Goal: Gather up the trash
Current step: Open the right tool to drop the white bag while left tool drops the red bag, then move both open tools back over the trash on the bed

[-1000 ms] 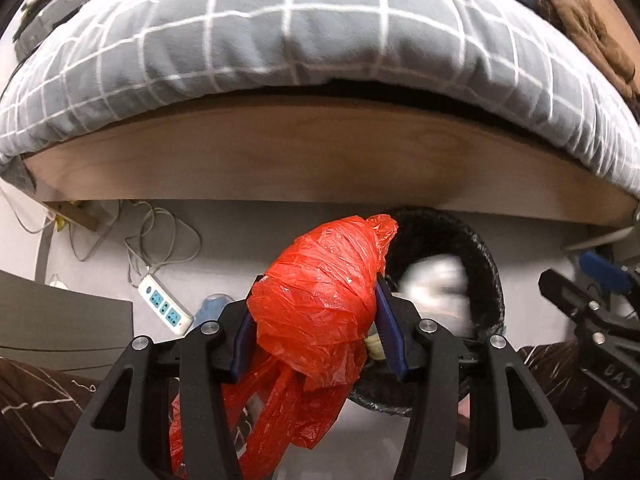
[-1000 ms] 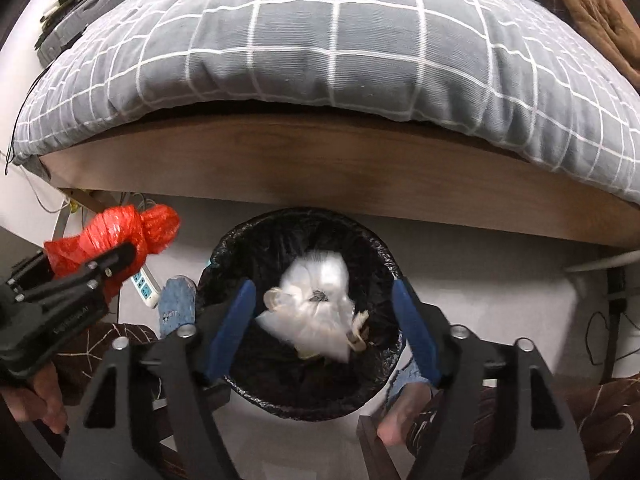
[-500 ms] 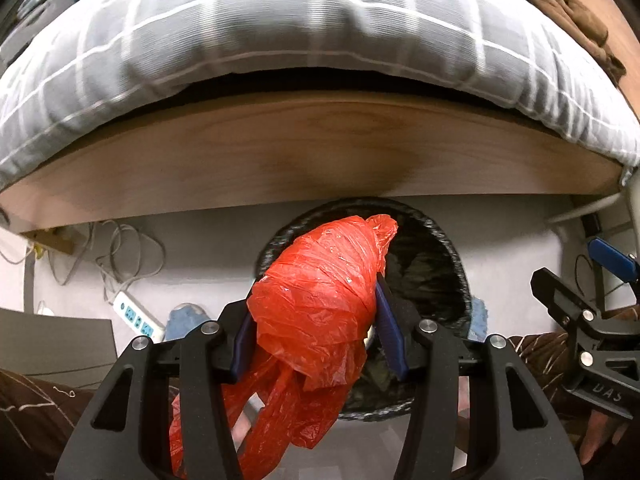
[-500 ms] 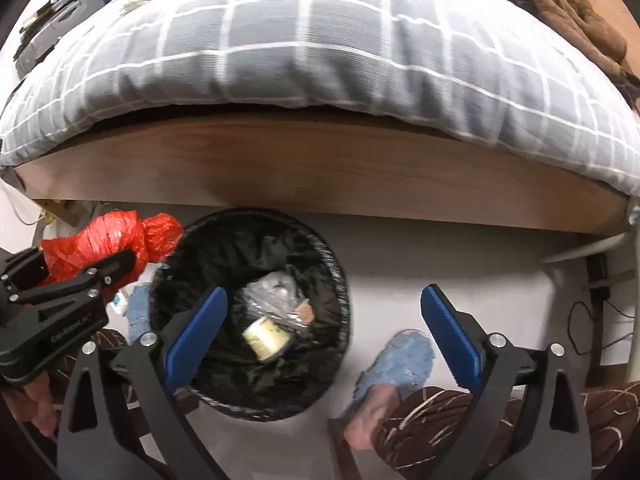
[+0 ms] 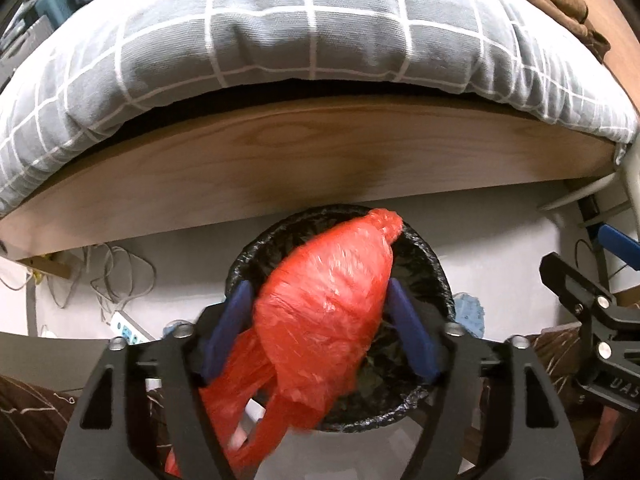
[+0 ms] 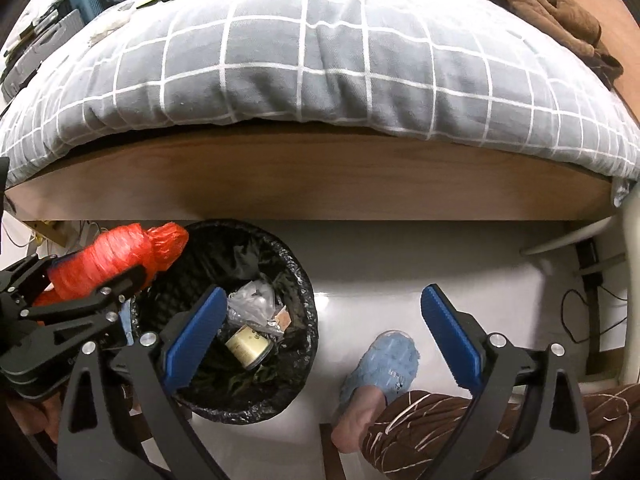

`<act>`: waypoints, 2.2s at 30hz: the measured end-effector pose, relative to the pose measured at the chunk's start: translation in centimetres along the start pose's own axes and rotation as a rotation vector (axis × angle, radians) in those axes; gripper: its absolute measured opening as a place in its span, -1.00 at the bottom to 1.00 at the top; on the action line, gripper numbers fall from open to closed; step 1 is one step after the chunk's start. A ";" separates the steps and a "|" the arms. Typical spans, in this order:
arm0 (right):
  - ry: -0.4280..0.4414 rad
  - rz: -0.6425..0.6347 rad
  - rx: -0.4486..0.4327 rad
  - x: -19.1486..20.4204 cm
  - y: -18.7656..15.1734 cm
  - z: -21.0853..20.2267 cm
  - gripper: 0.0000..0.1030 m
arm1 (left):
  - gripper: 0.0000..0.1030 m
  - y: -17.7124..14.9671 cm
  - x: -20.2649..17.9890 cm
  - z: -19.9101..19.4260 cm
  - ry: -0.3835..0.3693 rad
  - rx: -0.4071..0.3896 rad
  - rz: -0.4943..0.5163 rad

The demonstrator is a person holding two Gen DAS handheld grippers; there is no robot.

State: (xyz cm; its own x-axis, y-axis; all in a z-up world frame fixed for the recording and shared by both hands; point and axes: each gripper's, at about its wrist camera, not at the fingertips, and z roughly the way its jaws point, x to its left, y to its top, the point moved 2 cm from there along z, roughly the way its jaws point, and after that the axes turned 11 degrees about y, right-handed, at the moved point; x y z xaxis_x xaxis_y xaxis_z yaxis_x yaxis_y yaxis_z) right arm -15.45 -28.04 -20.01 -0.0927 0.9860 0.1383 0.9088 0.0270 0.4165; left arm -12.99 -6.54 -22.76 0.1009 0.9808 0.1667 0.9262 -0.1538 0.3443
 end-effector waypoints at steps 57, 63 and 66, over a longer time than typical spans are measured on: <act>-0.051 -0.111 -0.374 1.8 25.8 -1.9 0.82 | 0.87 18.6 13.0 -6.4 0.083 -0.286 -0.219; -0.064 -0.142 -0.376 1.4 28.7 -0.2 0.82 | 0.86 21.0 13.3 -5.4 0.091 -0.292 -0.204; -0.057 -0.126 -0.354 0.6 29.9 1.2 0.82 | 0.86 22.1 13.1 -4.8 0.091 -0.284 -0.190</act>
State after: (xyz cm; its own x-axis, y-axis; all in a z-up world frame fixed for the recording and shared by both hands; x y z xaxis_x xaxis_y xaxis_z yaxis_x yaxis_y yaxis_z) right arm 12.16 -26.45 -8.56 -0.1626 0.9865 0.0200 0.6943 0.1000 0.7128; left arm 7.03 2.37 -8.52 -0.1078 0.9824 0.1524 0.7860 -0.0096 0.6181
